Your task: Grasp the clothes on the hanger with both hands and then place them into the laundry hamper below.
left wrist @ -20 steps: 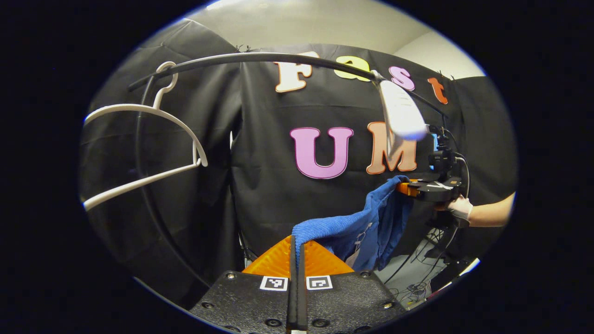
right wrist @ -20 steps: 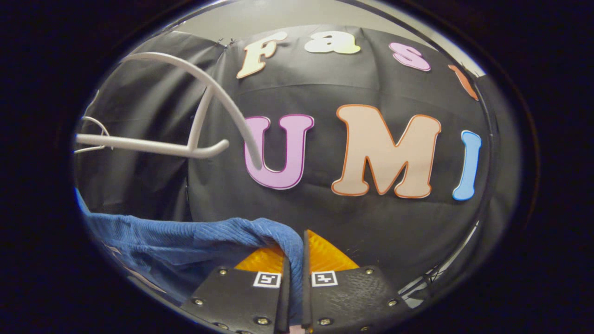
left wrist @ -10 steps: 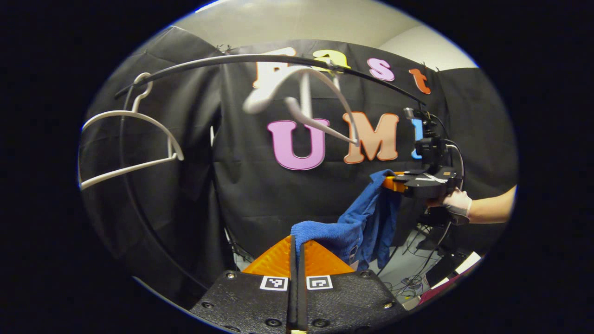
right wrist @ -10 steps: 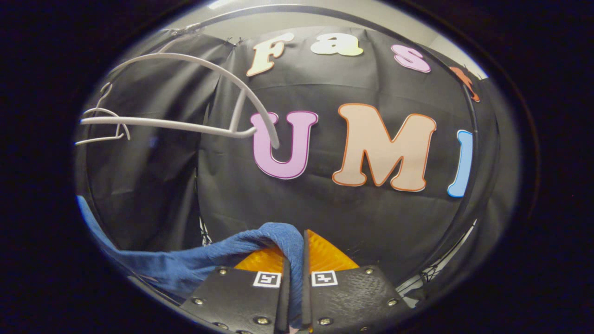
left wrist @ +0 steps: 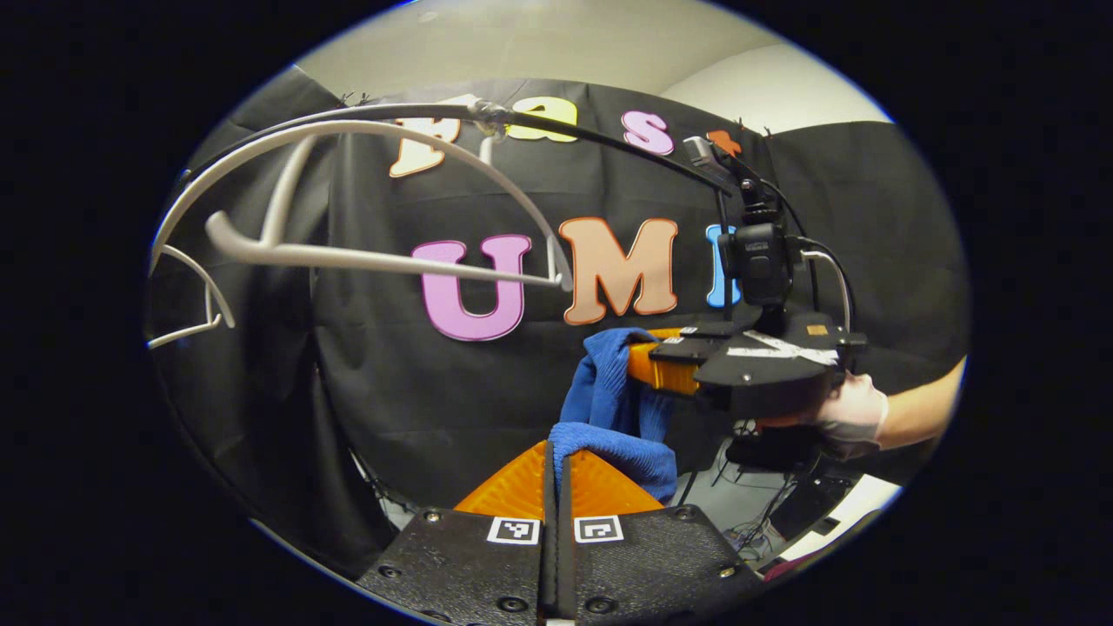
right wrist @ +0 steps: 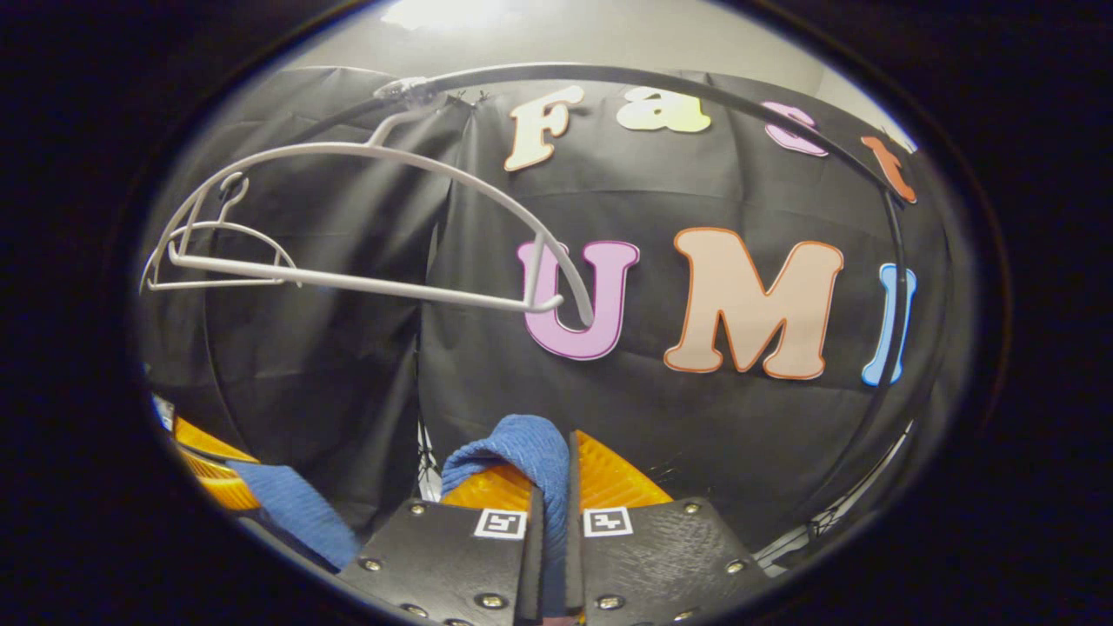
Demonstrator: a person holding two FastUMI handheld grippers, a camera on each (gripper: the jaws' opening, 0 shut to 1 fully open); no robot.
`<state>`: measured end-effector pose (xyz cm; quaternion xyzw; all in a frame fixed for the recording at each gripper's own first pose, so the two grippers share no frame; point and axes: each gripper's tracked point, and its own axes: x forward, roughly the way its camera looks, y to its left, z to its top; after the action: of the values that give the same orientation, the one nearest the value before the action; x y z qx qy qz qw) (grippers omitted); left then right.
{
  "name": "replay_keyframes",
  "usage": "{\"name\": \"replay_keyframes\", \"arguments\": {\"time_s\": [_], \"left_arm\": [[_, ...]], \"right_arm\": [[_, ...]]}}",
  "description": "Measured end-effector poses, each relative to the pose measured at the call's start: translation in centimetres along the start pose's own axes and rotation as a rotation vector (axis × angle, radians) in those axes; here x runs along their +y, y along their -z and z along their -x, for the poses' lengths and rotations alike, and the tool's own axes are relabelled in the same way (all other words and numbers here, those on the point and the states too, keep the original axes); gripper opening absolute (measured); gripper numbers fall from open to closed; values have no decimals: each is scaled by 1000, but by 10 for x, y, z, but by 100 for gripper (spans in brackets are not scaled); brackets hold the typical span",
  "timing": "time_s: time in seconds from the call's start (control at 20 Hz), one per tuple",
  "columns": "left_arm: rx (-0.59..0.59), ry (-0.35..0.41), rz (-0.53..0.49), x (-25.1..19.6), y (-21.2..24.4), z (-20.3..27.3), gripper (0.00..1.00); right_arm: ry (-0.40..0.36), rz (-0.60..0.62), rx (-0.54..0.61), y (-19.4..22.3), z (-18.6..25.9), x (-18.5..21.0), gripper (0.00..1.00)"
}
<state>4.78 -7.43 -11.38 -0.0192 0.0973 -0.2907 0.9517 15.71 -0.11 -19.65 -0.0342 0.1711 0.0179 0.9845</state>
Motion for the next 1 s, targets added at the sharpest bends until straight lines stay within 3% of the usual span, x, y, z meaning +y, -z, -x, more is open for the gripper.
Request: {"name": "replay_keyframes", "arguments": {"time_s": [0.2,0.4,1.0], "left_arm": [[-71,6,48,-2,-29,-25,1],[-57,16,46,-3,-19,-42,0],[171,10,58,5,87,-68,2]], "right_arm": [[-15,-17,-33,-18,4,0,10],[-31,-18,-5,-6,-2,2,10],[-43,-24,250,123,-8,12,11]]}}
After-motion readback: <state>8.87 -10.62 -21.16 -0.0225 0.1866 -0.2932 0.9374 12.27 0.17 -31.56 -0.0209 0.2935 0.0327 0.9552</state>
